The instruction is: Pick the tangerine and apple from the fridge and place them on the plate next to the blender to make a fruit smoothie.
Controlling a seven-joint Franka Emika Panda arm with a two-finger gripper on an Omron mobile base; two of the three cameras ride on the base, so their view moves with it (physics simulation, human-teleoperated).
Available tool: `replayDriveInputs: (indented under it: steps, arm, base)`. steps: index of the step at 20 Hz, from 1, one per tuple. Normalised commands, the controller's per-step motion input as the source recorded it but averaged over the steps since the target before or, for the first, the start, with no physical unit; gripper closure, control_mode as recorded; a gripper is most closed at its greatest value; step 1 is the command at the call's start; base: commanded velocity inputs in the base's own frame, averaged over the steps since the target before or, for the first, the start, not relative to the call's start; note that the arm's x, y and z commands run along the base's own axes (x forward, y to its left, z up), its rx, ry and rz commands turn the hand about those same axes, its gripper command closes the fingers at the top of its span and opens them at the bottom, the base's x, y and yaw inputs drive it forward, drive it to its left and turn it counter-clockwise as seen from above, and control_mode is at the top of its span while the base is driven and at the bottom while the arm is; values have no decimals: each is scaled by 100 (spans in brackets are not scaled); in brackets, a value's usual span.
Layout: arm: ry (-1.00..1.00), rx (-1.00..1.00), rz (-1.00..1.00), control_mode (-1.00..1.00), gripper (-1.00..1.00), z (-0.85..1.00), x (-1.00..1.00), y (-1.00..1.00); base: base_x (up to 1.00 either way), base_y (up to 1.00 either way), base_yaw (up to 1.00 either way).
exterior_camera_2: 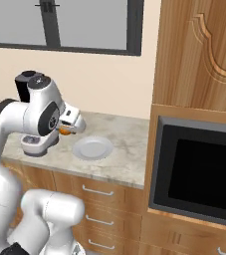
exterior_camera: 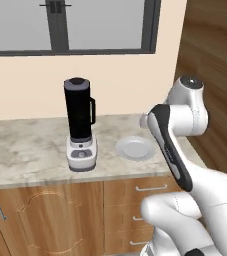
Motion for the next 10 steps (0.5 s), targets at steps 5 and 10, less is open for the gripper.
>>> replayDriveInputs:
  steps: [5, 10]
  arm:
    - [30, 0, 0, -100, 100, -100, 78, -14]
    - [12, -2, 0, -100, 100, -100, 88, 0]
  base:
    - [0, 0, 0]
    - [0, 0, 0]
